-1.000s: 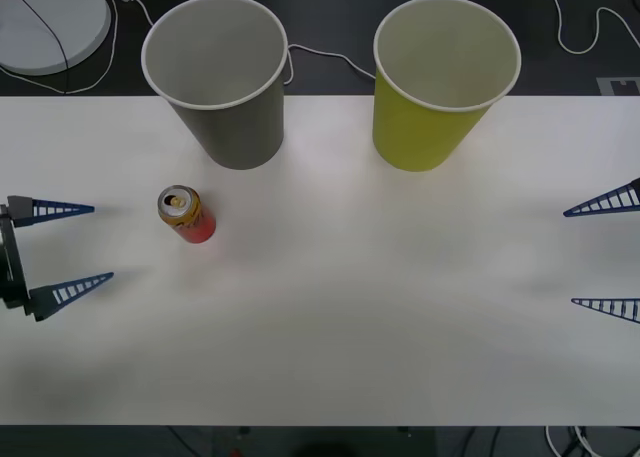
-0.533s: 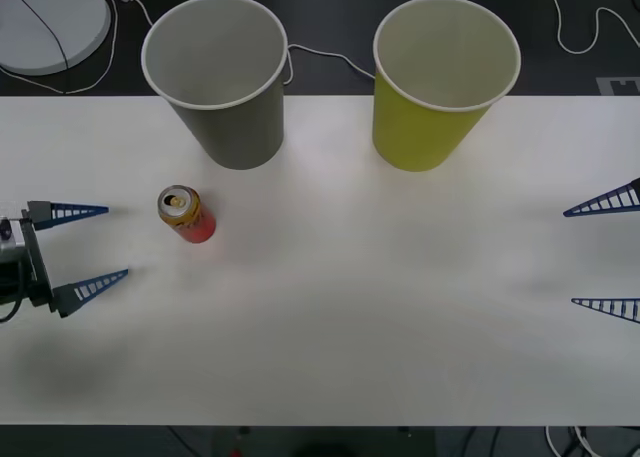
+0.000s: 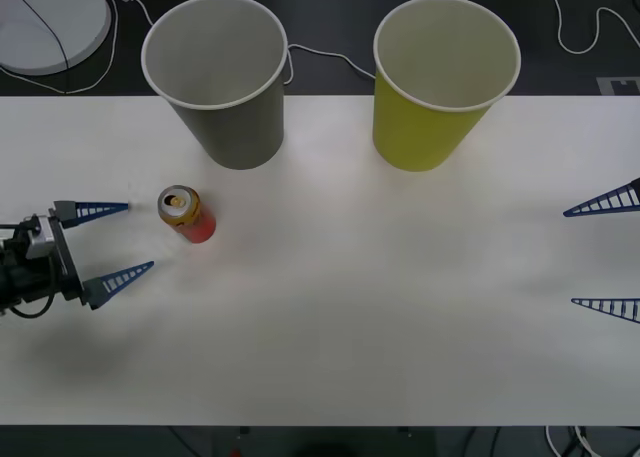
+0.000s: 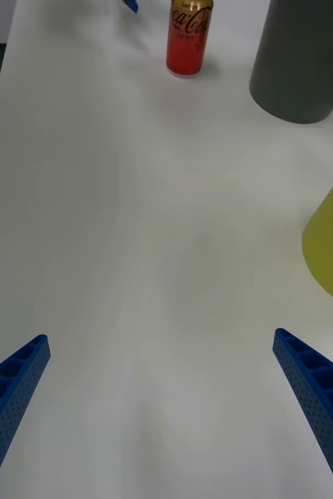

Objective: Put the can into the green bin and the plastic bottle into the gray bin

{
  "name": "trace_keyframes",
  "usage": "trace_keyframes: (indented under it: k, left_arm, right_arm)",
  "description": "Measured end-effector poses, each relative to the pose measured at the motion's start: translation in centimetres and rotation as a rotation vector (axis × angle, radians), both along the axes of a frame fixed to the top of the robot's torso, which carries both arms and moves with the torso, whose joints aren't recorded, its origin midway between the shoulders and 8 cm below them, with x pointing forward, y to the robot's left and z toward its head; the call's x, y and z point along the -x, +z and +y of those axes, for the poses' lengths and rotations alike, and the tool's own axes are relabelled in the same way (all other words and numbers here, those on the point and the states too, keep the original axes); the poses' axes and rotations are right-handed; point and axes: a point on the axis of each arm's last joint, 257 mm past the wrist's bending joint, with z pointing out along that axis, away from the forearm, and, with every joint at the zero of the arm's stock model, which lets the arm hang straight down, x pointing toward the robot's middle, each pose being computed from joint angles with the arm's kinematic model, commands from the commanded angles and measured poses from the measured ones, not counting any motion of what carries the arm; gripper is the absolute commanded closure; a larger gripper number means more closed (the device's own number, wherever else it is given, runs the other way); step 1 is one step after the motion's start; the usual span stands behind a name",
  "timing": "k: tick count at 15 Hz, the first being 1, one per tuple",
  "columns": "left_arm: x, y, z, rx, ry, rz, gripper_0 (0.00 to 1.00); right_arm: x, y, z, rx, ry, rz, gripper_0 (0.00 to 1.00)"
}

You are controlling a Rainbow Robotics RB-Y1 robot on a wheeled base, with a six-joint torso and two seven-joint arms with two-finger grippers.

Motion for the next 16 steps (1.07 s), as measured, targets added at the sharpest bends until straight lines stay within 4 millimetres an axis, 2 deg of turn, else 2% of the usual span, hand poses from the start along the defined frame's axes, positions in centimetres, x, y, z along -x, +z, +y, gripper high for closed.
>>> trace_keyframes:
  k: [16]
  left_arm:
    - [-4.3, -0.4, -6.9, 0.075, 0.029, -0.018, 0.00]
  right_arm:
    - [0.0, 0.0, 0.0, 0.000, 0.000, 0.000, 0.00]
